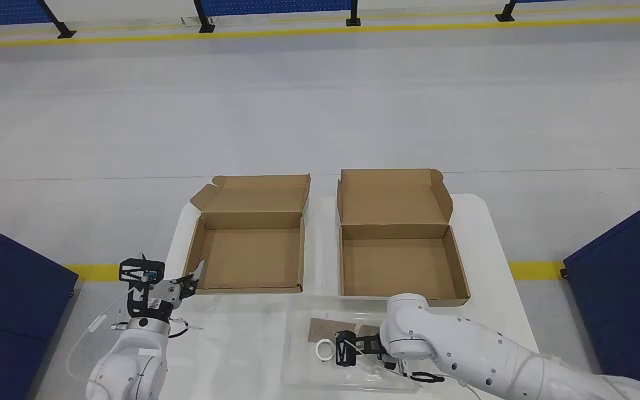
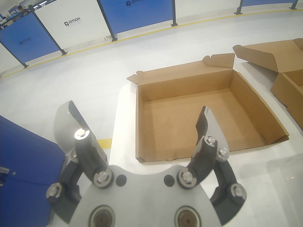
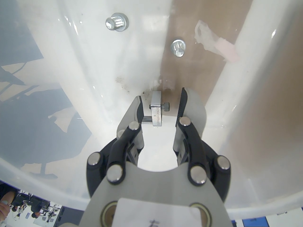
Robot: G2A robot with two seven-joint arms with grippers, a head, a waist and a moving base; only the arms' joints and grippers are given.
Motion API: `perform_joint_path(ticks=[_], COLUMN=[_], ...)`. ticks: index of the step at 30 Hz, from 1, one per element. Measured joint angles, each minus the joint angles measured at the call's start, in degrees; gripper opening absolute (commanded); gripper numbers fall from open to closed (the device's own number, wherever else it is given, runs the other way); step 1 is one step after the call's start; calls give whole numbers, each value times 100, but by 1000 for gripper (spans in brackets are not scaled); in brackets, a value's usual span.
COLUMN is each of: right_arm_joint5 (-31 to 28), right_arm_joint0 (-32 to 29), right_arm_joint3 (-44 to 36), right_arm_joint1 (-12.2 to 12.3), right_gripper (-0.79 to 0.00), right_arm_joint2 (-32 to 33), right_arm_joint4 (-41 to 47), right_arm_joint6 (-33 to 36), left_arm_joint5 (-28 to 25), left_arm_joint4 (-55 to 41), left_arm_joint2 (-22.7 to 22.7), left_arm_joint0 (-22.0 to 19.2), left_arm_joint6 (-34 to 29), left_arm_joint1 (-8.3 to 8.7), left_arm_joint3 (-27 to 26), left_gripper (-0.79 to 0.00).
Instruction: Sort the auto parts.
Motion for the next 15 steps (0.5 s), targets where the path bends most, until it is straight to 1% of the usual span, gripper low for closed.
perform_joint_path(ticks=[9, 15], right_arm_joint5=[22, 139], right_arm_joint0=[-73, -143], right_arm_joint3=[-3, -148], right_arm_joint1=[-27, -22], right_gripper=[-477, -480], right_arm_joint2=[37, 100], right_arm_joint4=[-137, -385], right_arm_joint6=[48, -9], left_arm_joint5=[0, 0], left_arm_joint4=[0, 0], left_arm_joint2=[0, 0], left_arm_joint0=[0, 0], left_arm_joint6=[0, 0], left_arm_joint1=[0, 0], left_arm_joint3=[0, 0], left_gripper=[0, 0])
